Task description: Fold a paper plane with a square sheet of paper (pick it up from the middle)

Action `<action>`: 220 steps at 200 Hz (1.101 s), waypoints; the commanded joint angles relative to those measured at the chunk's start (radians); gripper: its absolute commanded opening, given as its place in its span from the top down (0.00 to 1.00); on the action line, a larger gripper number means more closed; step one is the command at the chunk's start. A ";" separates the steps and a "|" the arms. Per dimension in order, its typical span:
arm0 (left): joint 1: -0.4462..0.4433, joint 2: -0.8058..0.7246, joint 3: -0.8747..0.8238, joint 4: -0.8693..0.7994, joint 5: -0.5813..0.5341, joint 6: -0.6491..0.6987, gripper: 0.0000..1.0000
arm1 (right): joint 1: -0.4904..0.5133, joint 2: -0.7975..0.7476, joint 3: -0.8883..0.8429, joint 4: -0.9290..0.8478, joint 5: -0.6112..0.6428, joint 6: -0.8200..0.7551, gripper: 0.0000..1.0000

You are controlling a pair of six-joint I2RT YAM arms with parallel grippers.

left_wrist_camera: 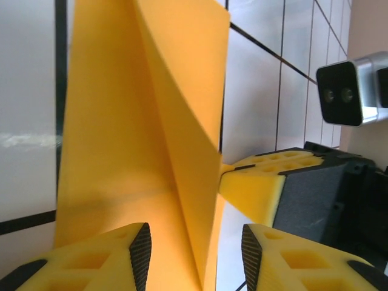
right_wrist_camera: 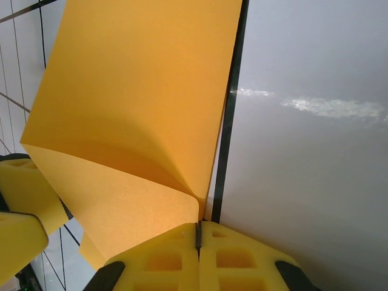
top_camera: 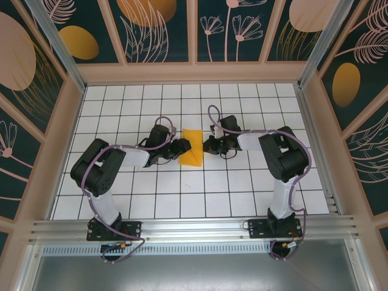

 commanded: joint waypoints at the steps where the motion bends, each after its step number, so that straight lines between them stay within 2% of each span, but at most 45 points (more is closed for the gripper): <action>1: -0.008 0.026 0.029 0.036 0.023 0.017 0.54 | -0.004 -0.028 -0.012 0.020 -0.020 0.011 0.94; 47: -0.015 0.078 0.074 0.009 0.023 0.033 0.62 | -0.004 -0.036 -0.010 0.019 -0.021 0.016 0.94; 78: -0.015 0.097 0.091 0.003 0.022 0.044 0.73 | -0.008 -0.067 -0.008 0.029 -0.034 0.041 0.89; 94: -0.015 0.100 0.097 -0.003 0.017 0.052 0.83 | -0.016 -0.112 -0.020 0.034 -0.004 0.061 0.78; 112: -0.014 0.091 0.098 -0.024 -0.007 0.074 0.91 | -0.036 -0.200 -0.060 0.043 0.074 0.092 0.52; 124: -0.015 0.080 0.099 -0.036 -0.025 0.097 0.96 | -0.054 -0.257 -0.088 0.044 0.128 0.106 0.40; 146: -0.014 0.050 0.114 -0.080 -0.062 0.158 1.00 | -0.088 -0.352 -0.139 0.038 0.212 0.124 0.29; 178: -0.032 -0.032 0.197 -0.311 -0.212 0.293 1.00 | -0.128 -0.469 -0.192 0.003 0.300 0.118 0.20; 220: -0.084 -0.121 0.392 -0.667 -0.553 0.444 1.00 | -0.171 -0.554 -0.233 -0.048 0.378 0.112 0.11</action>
